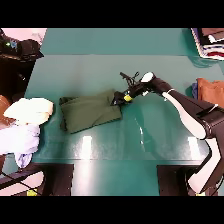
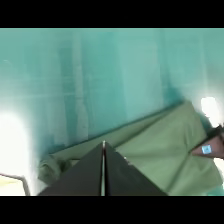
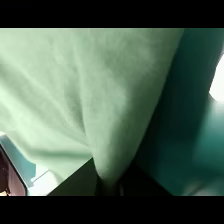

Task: Fold the shirts.

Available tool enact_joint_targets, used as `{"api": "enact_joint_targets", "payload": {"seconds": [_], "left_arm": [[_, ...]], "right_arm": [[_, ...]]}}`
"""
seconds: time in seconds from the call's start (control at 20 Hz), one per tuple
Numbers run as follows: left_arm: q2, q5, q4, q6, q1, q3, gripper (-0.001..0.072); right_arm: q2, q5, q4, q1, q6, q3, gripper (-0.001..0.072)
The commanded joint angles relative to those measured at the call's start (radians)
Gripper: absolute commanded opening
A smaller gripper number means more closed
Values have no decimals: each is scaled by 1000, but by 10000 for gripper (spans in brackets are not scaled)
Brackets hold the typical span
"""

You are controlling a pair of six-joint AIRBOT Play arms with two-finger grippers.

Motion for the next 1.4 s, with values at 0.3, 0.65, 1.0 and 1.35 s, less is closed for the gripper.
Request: {"api": "enact_joint_targets", "payload": {"seconds": [0.3, 0.65, 1.0, 1.35], "left_arm": [[1, 77, -24, 0, -234, 0, 28], [0, 154, -24, -3, -356, 0, 28], [-15, 190, -35, -8, -390, 0, 28], [-34, 179, -34, -8, -390, 0, 28]], "right_arm": [[286, -24, -174, -391, 9, 55, 23], [439, -40, -227, -902, 56, 55, 24], [436, -100, -213, -1123, 56, 55, 23], [494, -148, -65, -1134, 17, 56, 23]]}}
